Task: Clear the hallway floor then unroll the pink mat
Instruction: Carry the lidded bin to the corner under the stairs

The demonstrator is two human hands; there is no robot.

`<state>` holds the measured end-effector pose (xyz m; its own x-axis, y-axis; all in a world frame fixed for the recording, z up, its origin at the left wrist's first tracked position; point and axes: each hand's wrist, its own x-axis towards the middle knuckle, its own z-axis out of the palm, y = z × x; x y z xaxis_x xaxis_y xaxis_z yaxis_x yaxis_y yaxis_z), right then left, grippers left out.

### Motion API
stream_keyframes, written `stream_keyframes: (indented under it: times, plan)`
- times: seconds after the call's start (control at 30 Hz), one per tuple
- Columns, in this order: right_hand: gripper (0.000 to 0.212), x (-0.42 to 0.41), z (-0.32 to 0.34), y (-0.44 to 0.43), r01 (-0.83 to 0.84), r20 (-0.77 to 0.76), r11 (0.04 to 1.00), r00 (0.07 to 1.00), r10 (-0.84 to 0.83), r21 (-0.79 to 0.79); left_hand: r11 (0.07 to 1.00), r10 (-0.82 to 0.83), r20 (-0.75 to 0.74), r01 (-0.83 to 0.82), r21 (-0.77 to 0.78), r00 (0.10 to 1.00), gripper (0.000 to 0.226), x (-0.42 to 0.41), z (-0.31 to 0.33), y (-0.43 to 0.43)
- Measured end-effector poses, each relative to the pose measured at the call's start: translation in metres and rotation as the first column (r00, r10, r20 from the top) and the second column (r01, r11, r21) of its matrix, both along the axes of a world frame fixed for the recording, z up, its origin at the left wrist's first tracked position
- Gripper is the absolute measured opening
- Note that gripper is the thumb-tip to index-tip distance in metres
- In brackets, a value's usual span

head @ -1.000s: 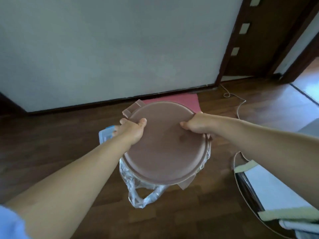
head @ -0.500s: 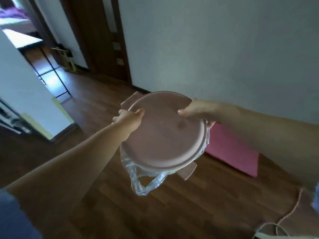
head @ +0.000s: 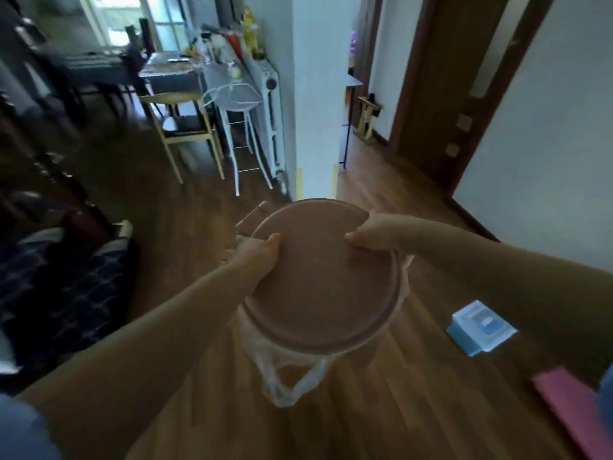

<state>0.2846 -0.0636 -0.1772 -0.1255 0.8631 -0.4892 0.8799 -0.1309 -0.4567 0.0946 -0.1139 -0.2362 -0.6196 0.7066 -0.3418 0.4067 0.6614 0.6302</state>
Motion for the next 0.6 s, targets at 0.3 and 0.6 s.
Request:
stream_keyframes:
  times: [0.3, 0.6]
  plan:
    - [0.045, -0.235, -0.007, -0.112, -0.490, -0.015, 0.871, 0.871, 0.491, 0.041, 0.890, 0.441, -0.057, -0.444, -0.099, 0.896, 0.088, -0.198, 0.007, -0.192]
    - [0.066, -0.406, -0.013, -0.252, -0.817, 0.029, 0.574, 0.574, 0.819, -0.056, 0.663, 0.733, -0.109, -0.741, -0.104, 0.672, 0.064, -0.280, 0.003, -0.386]
